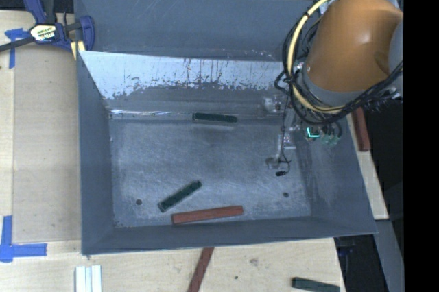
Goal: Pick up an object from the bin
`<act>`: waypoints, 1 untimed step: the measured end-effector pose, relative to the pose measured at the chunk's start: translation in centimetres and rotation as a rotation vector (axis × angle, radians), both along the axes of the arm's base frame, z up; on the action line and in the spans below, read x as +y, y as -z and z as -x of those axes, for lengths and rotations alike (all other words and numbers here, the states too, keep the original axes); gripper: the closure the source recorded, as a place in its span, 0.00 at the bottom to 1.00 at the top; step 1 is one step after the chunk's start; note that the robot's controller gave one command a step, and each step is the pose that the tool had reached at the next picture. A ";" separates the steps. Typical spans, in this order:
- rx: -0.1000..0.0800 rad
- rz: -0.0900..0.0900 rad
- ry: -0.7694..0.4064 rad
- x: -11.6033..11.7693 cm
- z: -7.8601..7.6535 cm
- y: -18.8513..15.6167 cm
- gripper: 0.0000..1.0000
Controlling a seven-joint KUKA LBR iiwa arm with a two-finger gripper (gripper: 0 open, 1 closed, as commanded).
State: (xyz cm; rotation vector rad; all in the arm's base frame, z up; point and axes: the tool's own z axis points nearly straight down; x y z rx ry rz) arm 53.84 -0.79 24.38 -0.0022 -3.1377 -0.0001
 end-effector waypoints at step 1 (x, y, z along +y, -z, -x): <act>-0.008 0.000 0.000 0.0 -0.1 -0.4 0.00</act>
Offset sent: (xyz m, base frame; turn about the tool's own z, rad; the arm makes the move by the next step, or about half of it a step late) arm -0.0517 -0.0361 -0.1531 -0.1079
